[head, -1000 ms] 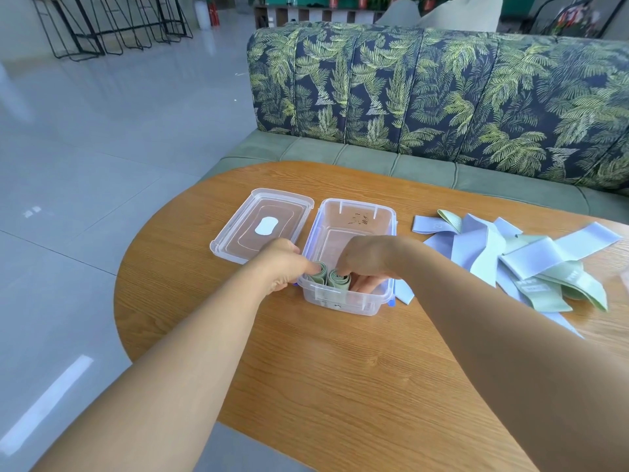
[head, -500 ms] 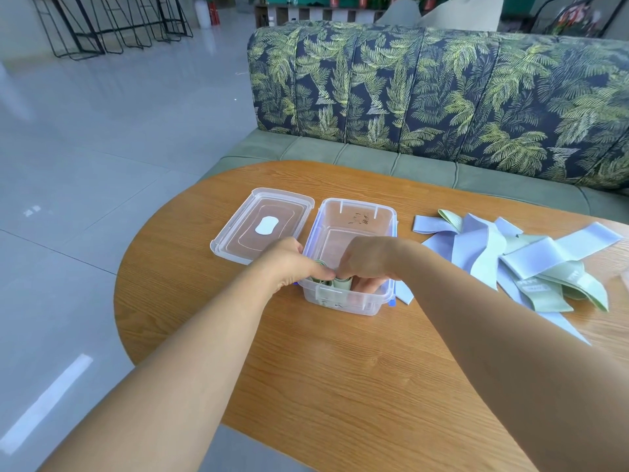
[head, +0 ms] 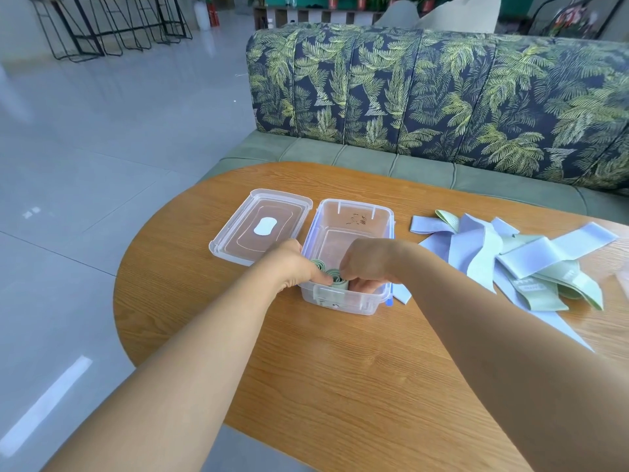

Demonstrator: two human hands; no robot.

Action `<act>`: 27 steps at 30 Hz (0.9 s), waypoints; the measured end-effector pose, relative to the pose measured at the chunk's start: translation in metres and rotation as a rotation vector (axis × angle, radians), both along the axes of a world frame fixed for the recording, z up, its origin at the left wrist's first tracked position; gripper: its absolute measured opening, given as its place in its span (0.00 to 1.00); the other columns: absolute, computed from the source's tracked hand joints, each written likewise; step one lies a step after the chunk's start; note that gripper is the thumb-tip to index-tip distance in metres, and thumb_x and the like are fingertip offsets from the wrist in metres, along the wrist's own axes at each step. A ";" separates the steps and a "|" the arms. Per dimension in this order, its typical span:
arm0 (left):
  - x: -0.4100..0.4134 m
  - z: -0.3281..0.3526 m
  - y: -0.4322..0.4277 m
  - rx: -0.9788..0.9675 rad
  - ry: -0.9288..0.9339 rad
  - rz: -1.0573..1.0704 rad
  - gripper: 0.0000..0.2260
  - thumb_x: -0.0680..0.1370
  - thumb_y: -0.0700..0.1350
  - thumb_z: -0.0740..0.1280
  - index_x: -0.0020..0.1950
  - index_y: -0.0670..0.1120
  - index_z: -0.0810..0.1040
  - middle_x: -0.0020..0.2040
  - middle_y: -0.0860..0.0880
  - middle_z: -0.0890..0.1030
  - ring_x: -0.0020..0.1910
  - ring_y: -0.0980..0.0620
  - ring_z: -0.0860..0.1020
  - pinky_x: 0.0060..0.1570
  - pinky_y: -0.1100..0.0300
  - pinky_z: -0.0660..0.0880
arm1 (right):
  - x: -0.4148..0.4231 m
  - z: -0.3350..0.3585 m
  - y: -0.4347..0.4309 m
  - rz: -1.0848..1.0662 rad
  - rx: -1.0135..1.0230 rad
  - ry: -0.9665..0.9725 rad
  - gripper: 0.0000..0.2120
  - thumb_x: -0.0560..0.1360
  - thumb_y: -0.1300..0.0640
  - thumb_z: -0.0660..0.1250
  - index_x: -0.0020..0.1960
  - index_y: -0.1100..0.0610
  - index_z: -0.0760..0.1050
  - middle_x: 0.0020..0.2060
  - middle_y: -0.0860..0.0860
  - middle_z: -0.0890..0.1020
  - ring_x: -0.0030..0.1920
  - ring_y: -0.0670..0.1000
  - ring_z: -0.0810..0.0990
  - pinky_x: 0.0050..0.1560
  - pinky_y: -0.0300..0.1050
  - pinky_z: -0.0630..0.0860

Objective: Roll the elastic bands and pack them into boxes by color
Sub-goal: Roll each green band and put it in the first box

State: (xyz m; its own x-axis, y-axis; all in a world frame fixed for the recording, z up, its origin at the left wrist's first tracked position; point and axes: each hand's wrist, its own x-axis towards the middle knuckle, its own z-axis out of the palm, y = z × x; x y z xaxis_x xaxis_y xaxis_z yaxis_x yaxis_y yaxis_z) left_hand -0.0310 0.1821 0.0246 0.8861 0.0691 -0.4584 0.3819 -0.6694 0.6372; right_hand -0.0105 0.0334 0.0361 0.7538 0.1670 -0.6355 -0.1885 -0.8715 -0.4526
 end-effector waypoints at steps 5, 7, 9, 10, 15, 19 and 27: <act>-0.001 0.001 -0.002 -0.028 0.029 0.017 0.42 0.62 0.50 0.82 0.71 0.43 0.67 0.67 0.46 0.73 0.63 0.46 0.73 0.56 0.55 0.71 | -0.004 0.004 0.002 0.048 -0.030 -0.015 0.11 0.82 0.62 0.58 0.56 0.63 0.78 0.53 0.57 0.84 0.53 0.54 0.85 0.59 0.47 0.79; 0.000 0.000 0.000 -0.072 0.037 0.036 0.41 0.63 0.49 0.82 0.71 0.43 0.67 0.66 0.45 0.74 0.64 0.45 0.73 0.58 0.53 0.72 | -0.004 0.005 0.002 0.077 -0.071 -0.026 0.11 0.81 0.61 0.58 0.53 0.63 0.79 0.52 0.56 0.85 0.54 0.53 0.84 0.57 0.45 0.78; 0.000 0.000 0.001 -0.116 0.042 0.068 0.37 0.66 0.49 0.80 0.70 0.43 0.69 0.63 0.45 0.75 0.63 0.46 0.74 0.59 0.53 0.73 | -0.004 0.005 0.002 0.094 -0.088 -0.042 0.12 0.81 0.60 0.59 0.55 0.64 0.79 0.53 0.56 0.85 0.55 0.54 0.84 0.57 0.47 0.77; -0.001 0.001 0.002 -0.133 0.043 0.085 0.35 0.68 0.49 0.79 0.70 0.43 0.68 0.63 0.45 0.75 0.61 0.47 0.75 0.58 0.55 0.73 | -0.004 0.005 0.001 0.090 -0.083 -0.049 0.13 0.81 0.60 0.59 0.57 0.64 0.79 0.53 0.57 0.85 0.55 0.54 0.84 0.59 0.48 0.77; -0.002 -0.001 0.003 -0.156 0.042 0.106 0.37 0.68 0.46 0.79 0.73 0.43 0.66 0.67 0.44 0.74 0.64 0.47 0.73 0.55 0.57 0.70 | -0.004 0.006 0.002 0.075 -0.031 -0.068 0.09 0.80 0.63 0.60 0.53 0.66 0.77 0.57 0.61 0.82 0.45 0.52 0.80 0.47 0.43 0.76; -0.001 -0.001 0.003 -0.137 0.036 0.104 0.37 0.68 0.46 0.80 0.72 0.42 0.67 0.65 0.44 0.75 0.63 0.46 0.74 0.59 0.54 0.72 | -0.002 0.006 0.002 0.026 0.034 -0.034 0.10 0.78 0.68 0.63 0.59 0.67 0.76 0.58 0.63 0.81 0.43 0.54 0.81 0.47 0.44 0.79; -0.003 0.007 0.002 -0.141 0.043 0.119 0.33 0.70 0.49 0.77 0.71 0.42 0.69 0.64 0.44 0.76 0.61 0.47 0.76 0.50 0.58 0.70 | -0.005 0.012 0.003 -0.006 -0.017 -0.001 0.12 0.82 0.64 0.55 0.60 0.66 0.74 0.52 0.63 0.84 0.52 0.58 0.85 0.58 0.49 0.80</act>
State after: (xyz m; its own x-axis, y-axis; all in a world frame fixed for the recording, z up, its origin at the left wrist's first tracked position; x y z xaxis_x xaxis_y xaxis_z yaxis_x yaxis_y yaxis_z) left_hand -0.0345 0.1837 0.0311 0.8548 0.1046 -0.5083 0.4820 -0.5228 0.7031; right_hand -0.0154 0.0360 0.0483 0.7552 0.1517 -0.6377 -0.1935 -0.8779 -0.4380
